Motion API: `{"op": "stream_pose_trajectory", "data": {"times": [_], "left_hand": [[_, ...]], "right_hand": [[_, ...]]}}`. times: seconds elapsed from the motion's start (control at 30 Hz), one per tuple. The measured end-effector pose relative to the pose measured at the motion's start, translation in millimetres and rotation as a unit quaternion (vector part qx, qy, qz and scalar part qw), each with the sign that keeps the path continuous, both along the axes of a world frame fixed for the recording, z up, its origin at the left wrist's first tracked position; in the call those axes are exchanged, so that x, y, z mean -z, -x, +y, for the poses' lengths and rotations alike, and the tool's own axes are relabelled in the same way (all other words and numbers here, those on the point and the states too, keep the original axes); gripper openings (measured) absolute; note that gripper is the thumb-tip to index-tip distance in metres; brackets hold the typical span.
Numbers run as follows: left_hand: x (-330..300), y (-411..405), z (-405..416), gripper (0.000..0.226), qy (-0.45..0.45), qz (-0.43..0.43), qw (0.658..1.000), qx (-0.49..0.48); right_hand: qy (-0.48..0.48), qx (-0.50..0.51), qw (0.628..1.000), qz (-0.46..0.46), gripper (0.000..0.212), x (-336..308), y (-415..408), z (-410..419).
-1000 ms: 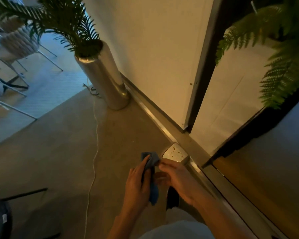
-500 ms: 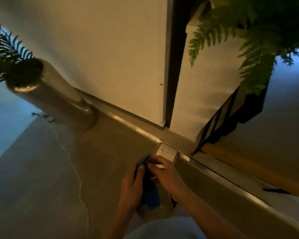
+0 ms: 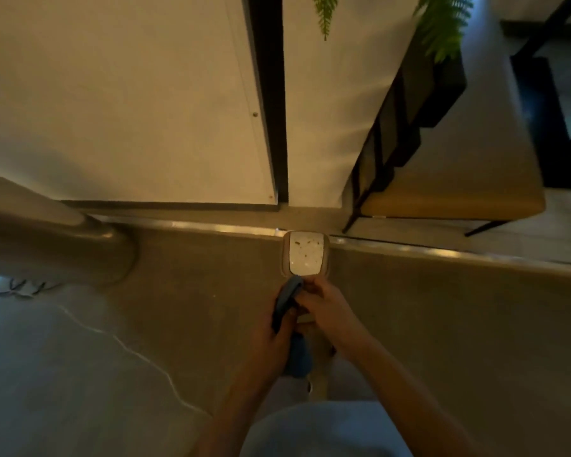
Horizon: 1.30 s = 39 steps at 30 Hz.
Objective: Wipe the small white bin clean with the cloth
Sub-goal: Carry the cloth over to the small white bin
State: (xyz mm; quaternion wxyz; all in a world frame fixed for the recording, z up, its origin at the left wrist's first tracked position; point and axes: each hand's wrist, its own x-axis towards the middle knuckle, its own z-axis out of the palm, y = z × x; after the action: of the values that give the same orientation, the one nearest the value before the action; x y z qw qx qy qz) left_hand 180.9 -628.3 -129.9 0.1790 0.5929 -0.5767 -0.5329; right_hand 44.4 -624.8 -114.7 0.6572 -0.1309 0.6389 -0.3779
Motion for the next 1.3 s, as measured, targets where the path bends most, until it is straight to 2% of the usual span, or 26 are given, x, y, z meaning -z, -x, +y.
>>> {"op": "stream_pose_trajectory", "data": {"times": [0.07,0.1,0.17,0.2,0.3,0.37,0.43,0.47,0.57,0.67,0.77,0.93,1.1,1.3], "left_hand": [[9,0,8,0.055,-0.002,-0.029,1.0,0.001],[19,0,14,0.052,-0.014,-0.038,0.999,0.002],[23,4,22,0.028,-0.01,-0.058,0.998,0.023],[16,8,23,0.025,0.01,-0.067,0.997,0.033],[18,13,34,0.031,0.039,-0.084,0.994,0.065],[25,17,45,0.031,0.024,-0.088,0.994,0.053],[36,21,56,0.051,0.001,-0.105,0.993,0.06],[42,23,61,0.049,-0.023,-0.108,0.992,0.06],[55,30,69,0.025,-0.07,-0.082,0.994,0.032],[71,32,74,0.027,-0.046,-0.096,0.994,0.026],[93,31,75,0.032,-0.065,-0.095,0.993,0.018],[126,33,67,0.027,-0.076,-0.086,0.993,0.034],[165,34,49,0.028,-0.063,-0.081,0.994,0.036],[244,40,16,0.024,-0.057,-0.078,0.995,-0.007]], "right_hand": [[-0.017,0.008,1.0,0.003,0.018,7,0,9],[-0.027,0.017,0.999,0.001,0.018,11,1,15],[-0.046,0.03,0.998,-0.002,0.022,19,3,24],[-0.056,0.032,0.998,-0.005,0.025,23,4,29],[-0.081,0.034,0.996,-0.01,0.033,38,8,44],[-0.092,0.025,0.995,-0.002,0.035,48,13,56],[-0.098,0.01,0.995,0.008,0.036,56,19,67],[-0.1,0.003,0.995,0.015,0.036,60,22,73],[-0.091,-0.005,0.995,0.03,0.033,77,29,90],[-0.078,-0.028,0.995,0.057,0.032,94,36,103],[-0.084,-0.032,0.993,0.083,0.033,112,42,111],[-0.101,-0.02,0.984,0.146,0.039,163,48,115],[-0.11,0.023,0.981,0.156,0.024,216,45,94],[-0.08,0.047,0.977,0.193,0.026,295,42,56]]}}
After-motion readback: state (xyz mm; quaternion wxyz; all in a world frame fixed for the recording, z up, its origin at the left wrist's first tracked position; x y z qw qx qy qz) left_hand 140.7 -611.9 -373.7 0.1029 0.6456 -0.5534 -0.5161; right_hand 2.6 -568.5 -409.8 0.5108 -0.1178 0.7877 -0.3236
